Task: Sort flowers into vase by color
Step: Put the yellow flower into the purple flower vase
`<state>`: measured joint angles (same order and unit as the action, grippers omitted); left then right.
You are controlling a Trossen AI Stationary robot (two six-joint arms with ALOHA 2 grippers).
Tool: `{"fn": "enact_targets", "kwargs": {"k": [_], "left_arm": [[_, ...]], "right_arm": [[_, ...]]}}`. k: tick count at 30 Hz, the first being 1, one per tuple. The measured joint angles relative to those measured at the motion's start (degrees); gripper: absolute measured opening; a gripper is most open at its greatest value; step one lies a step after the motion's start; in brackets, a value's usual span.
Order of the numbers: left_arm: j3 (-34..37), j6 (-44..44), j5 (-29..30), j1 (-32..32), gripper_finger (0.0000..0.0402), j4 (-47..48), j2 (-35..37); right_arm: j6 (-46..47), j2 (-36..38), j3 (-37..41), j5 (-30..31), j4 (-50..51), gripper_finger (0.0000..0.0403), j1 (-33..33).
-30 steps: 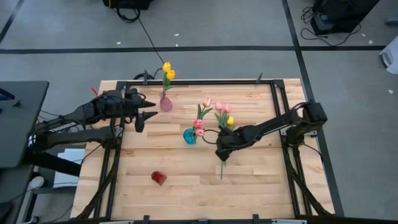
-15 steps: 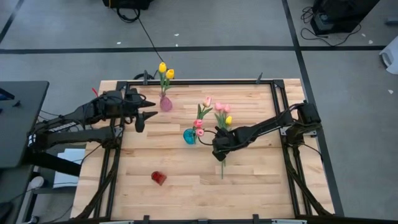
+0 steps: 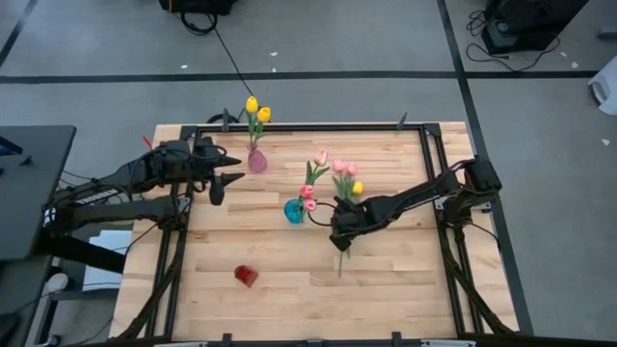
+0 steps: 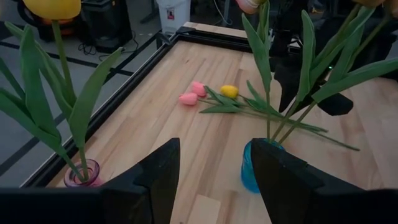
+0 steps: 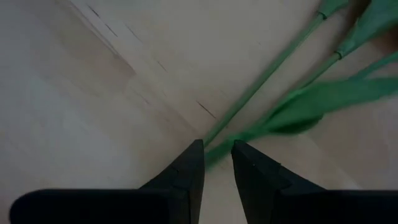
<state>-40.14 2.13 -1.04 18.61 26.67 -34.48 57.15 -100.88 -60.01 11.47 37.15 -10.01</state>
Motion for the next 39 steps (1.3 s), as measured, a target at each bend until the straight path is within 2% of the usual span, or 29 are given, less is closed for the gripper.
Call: {"fn": "enact_targets", "kwargs": {"k": [5,9,14,18,21,26,29,33,39], "left_arm": [[0.0,0.0,0.0,0.0,0.0201,0.1,0.0],[0.0,0.0,0.1,0.0,0.0201,0.1,0.0],[0.0,-0.2,0.1,0.0,0.0201,0.2,0.0],[0.0,-0.4,0.2,0.0,0.0201,-0.2,0.0],[0.0,-0.4,0.1,0.0,0.0202,-0.1,0.0],[0.0,-0.5,-1.6,0.0,0.0202,-0.1,0.0],[0.0,-0.6,-2.1,0.0,0.0202,-0.1,0.0],[0.0,-1.8,-2.1,0.0,0.0202,-0.1,0.0],[0.0,-2.5,-2.2,0.0,0.0202,-0.1,0.0]], "right_arm": [[-3.1,0.0,0.0,0.2,2.4,0.0096,-0.7],[-1.6,0.0,0.0,-2.1,7.6,0.0096,-0.7],[-1.6,0.0,-0.2,-3.6,7.5,0.0110,-0.8],[-2.1,0.1,-0.4,-3.3,6.4,0.0141,-0.8],[-1.0,0.1,-0.4,-6.0,6.3,0.0174,0.7],[7.1,0.1,-0.4,-7.0,3.1,0.0233,2.1],[10.7,0.1,-0.4,-5.7,0.4,0.0252,1.6],[15.0,0.1,-0.4,-2.1,0.0,0.0252,0.4],[18.7,0.1,-0.4,0.5,1.4,0.0223,-0.2]]}}
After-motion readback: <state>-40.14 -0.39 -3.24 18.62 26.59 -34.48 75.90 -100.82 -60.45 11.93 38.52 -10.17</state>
